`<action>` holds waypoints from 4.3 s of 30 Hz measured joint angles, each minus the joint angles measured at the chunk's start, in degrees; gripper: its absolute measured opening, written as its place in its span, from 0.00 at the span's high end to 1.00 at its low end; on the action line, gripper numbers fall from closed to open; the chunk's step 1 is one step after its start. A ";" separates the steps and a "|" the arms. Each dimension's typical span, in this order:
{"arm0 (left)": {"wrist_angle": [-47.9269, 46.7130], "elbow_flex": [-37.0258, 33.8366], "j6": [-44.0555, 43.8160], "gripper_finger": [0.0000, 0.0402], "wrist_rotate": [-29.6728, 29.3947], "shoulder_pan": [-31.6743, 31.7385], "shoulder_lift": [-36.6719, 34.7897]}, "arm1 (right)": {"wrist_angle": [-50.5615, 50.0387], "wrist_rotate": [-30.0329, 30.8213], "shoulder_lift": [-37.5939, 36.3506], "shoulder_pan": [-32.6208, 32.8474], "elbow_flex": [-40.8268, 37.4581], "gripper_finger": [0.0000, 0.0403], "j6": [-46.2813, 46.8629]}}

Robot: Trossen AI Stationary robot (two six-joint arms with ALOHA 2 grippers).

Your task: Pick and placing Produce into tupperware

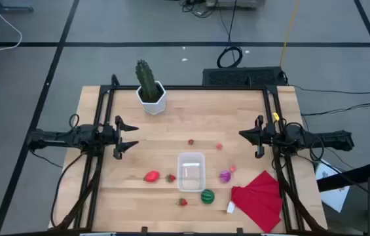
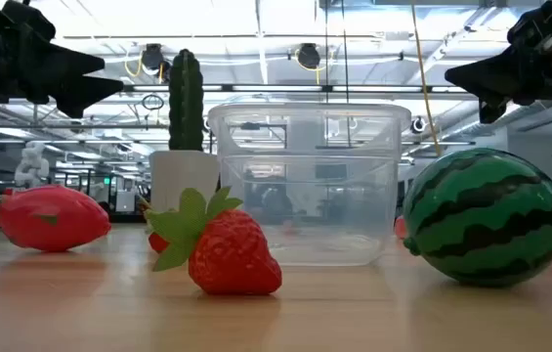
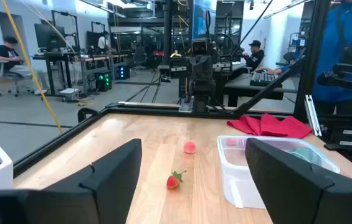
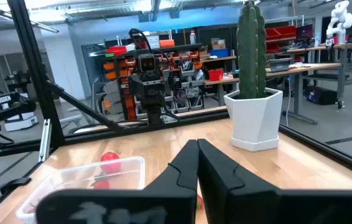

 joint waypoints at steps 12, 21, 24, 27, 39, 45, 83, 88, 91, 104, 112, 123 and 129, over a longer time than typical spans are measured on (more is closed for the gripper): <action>0.00 0.00 0.00 0.27 -0.02 0.02 0.00 | 0.01 0.00 0.01 0.01 0.01 1.00 0.00; 0.00 0.00 0.00 0.27 -0.02 0.00 0.00 | 0.00 0.00 0.02 0.02 0.00 1.00 0.00; 0.00 0.00 0.00 0.27 0.00 0.01 -0.01 | 0.00 0.00 0.00 0.01 0.01 1.00 -0.01; 0.00 0.00 0.00 0.27 0.00 0.00 0.00 | 0.00 0.00 0.02 0.02 0.00 1.00 0.00; 0.00 0.00 0.00 0.27 -0.01 0.01 0.00 | 0.01 -0.01 0.01 0.01 0.02 1.00 0.00; 0.00 0.00 0.00 0.27 -0.01 0.01 0.00 | 0.00 -0.01 0.00 0.02 0.00 1.00 0.00; -14.35 17.83 -20.10 0.27 0.73 -1.19 5.61 | 44.67 1.49 0.02 -0.02 0.91 1.00 10.05; -26.41 36.96 -21.51 0.27 2.00 -4.49 22.59 | 40.57 1.51 0.04 -0.02 3.60 1.00 8.12; -37.14 46.61 -25.97 0.27 4.28 -7.22 35.86 | 39.08 1.55 0.01 -0.02 5.42 1.00 6.71; -42.43 56.30 -47.41 0.27 10.61 -15.32 65.63 | 39.32 4.60 0.04 -0.02 5.92 1.00 -2.44; -38.39 56.33 -53.68 0.27 10.32 -18.76 70.45 | 36.75 4.60 0.04 -0.02 5.99 1.00 -1.81; -39.26 56.35 -52.92 0.27 10.10 -19.56 71.02 | 36.00 4.59 0.04 -0.02 5.99 1.00 -1.07; -51.57 56.35 -61.32 0.27 11.14 -19.61 71.61 | 35.76 4.59 0.04 -0.02 6.01 1.00 -1.07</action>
